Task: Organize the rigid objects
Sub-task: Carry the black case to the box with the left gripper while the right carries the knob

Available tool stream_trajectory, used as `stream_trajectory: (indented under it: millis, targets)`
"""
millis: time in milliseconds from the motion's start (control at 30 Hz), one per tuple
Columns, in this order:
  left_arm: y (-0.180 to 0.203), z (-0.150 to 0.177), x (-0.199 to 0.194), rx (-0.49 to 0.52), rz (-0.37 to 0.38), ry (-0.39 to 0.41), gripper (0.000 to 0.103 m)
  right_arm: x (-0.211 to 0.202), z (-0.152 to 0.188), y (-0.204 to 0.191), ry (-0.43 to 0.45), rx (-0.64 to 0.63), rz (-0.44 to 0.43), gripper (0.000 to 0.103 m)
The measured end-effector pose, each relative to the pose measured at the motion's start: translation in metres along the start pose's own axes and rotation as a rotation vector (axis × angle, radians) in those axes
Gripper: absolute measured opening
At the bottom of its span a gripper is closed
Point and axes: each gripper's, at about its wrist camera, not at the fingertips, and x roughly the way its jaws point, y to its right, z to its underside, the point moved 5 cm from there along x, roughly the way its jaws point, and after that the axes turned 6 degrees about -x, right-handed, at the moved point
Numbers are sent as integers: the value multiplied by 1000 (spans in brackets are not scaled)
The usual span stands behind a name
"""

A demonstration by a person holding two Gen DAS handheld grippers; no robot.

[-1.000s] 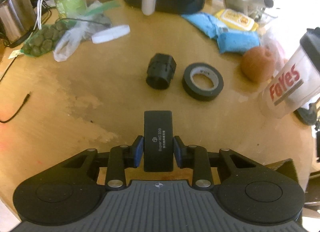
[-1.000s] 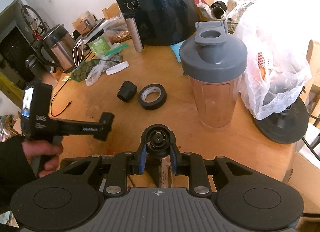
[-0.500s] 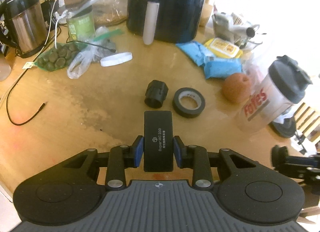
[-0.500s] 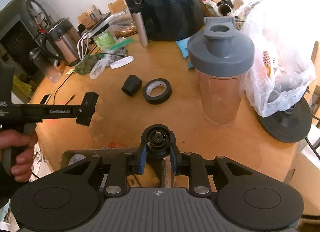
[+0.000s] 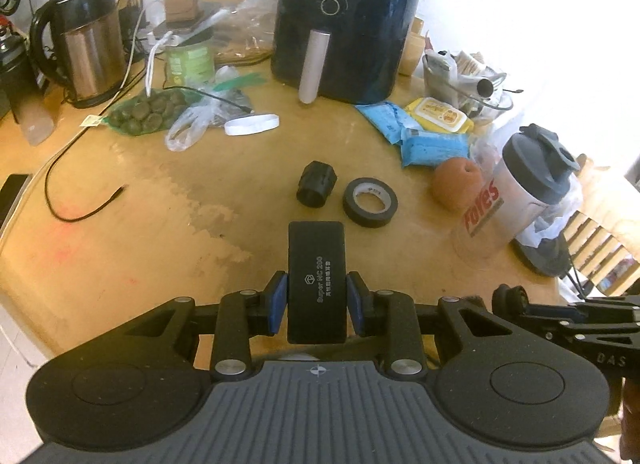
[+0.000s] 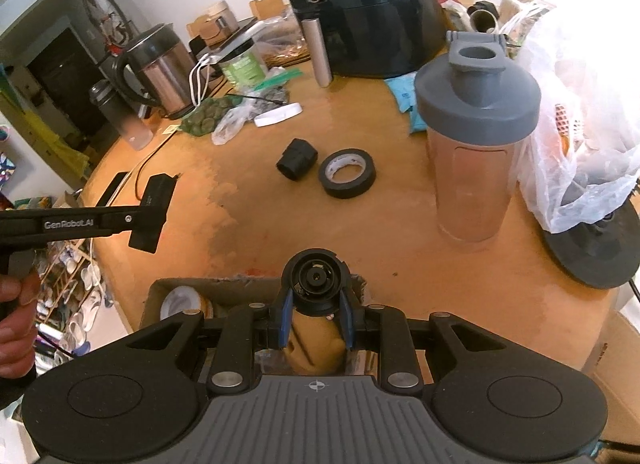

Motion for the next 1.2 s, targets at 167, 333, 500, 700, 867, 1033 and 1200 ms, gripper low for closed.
stream_trajectory:
  millis: [167,333,500,700,867,1033,1200]
  targets:
    - [-3,15,-9,-24,-13,-12,31,-3,6,-5,-1,-14,-24,27]
    - [-4,30,-12,-59,-9,-30,31,-7,12,-9,-7,-27,-41,27]
    - [8,43,-13,-43,36,-52,31,-12,16,-9,-8,-41,-49,27]
    - [24,44,-26,22,83,-2,51,-18,18,-8,-2,-50,-52,27]
    - [8,51,-37,-59,32,18,54,-22,20,-6,5,-48,-52,27]
    - [-6,67,-45,-102,-40,7,54,-23,23,-4,-2,-46,-59,27]
    - [-11,83,-49,-111,-71,-10,54,-20,25,-10,-9,-58,-73,27]
